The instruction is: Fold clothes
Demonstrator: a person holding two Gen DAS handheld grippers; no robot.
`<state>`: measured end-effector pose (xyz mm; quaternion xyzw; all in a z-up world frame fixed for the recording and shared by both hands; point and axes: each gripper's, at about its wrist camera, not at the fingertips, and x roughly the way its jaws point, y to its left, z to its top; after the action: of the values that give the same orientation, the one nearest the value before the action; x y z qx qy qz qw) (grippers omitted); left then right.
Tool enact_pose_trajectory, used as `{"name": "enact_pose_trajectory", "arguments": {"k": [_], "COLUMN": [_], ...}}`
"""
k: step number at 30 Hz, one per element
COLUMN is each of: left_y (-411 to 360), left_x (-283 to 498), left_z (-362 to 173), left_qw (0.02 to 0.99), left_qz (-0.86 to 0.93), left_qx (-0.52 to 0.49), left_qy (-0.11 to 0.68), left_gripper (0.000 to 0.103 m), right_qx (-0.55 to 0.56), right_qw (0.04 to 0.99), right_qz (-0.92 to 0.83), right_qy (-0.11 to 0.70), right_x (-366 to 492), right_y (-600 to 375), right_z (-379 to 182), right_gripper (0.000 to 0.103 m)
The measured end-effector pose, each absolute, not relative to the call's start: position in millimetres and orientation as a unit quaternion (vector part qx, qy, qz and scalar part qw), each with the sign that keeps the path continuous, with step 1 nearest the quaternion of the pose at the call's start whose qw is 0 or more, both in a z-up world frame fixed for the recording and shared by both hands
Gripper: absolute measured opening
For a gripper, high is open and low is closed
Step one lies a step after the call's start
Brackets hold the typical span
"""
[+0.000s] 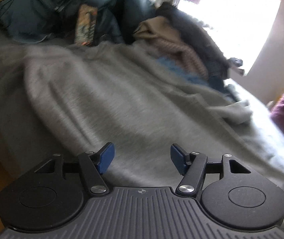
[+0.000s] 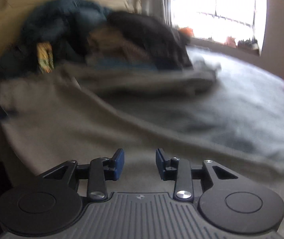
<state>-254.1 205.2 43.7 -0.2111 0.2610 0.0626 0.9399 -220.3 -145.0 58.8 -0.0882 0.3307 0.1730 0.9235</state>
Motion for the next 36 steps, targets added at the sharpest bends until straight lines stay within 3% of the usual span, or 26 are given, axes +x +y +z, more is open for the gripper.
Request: {"name": "enact_pose_trajectory", "arguments": {"k": [4, 9, 15, 25, 36], "left_y": [185.9, 115.6, 47.7, 45.2, 38.5], "left_x": [-221.8, -147.7, -70.8, -19.0, -24.1], "left_z": [67.1, 92.8, 88.9, 55.3, 39.3], "left_qw": [0.96, 0.963, 0.947, 0.952, 0.961], "left_qz": [-0.005, -0.13, -0.158, -0.131, -0.13], "left_qx": [-0.15, 0.005, 0.13, 0.073, 0.043], "left_qy": [0.237, 0.237, 0.247, 0.266, 0.238], "left_gripper": [0.065, 0.072, 0.072, 0.065, 0.058], "right_qx": [-0.058, -0.02, 0.109, 0.157, 0.216], "right_qw": [0.909, 0.921, 0.917, 0.9, 0.882], "right_qz": [0.118, 0.121, 0.15, 0.11, 0.015], "right_qy": [0.395, 0.371, 0.353, 0.392, 0.418], "right_x": [-204.2, -175.5, -70.0, 143.0, 241.5], "right_y": [-183.2, -216.7, -239.8, -205.4, -237.0], "right_z": [49.6, 101.1, 152.8, 140.8, 81.9], "right_gripper": [0.042, 0.056, 0.058, 0.058, 0.062]}}
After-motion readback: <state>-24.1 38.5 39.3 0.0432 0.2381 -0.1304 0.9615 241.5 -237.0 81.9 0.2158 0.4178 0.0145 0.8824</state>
